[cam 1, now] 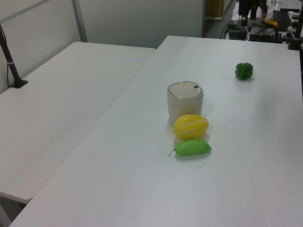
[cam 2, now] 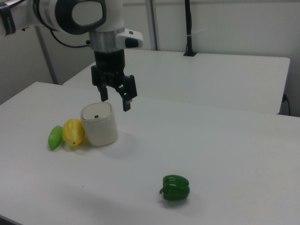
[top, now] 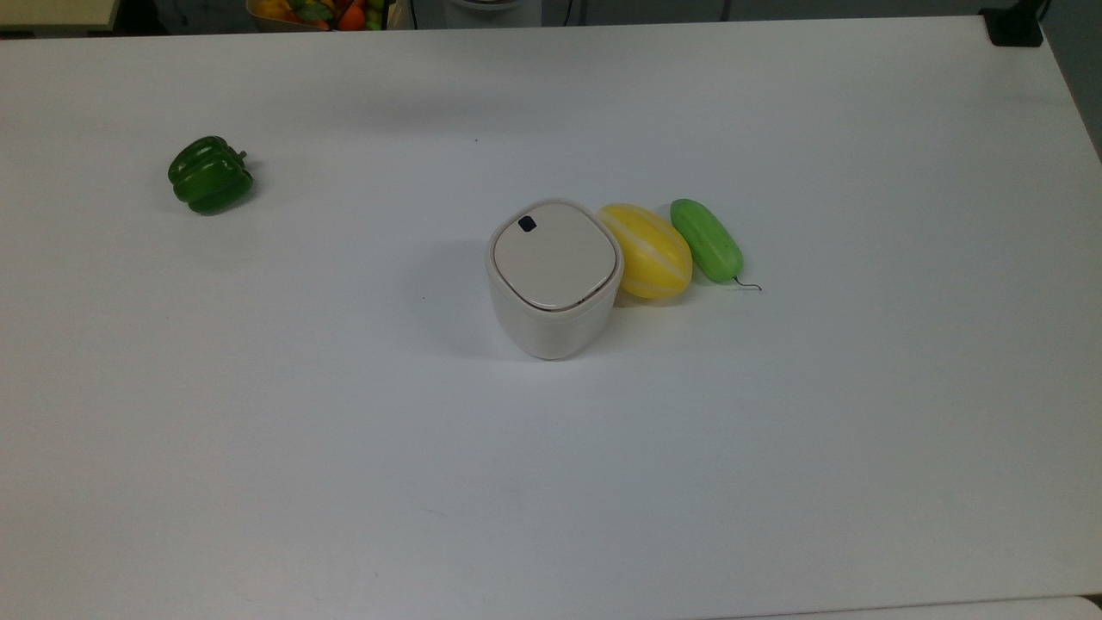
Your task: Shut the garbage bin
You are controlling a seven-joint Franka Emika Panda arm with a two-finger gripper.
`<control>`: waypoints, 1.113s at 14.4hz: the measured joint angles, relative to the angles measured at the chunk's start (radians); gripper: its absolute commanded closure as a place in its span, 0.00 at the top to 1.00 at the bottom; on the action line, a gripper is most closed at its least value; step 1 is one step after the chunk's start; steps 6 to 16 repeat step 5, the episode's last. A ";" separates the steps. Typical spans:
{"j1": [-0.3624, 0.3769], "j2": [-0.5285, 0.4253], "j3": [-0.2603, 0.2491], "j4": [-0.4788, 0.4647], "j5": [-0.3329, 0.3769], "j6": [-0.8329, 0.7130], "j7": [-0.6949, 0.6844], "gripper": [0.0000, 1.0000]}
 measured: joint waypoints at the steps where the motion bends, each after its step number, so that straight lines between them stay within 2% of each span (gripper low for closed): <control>1: -0.005 0.000 0.000 0.000 0.000 0.000 -0.013 1.00; 5: -0.027 -0.001 0.000 0.001 0.000 0.000 -0.030 1.00; 16: -0.027 -0.001 0.000 0.001 0.000 0.000 -0.030 1.00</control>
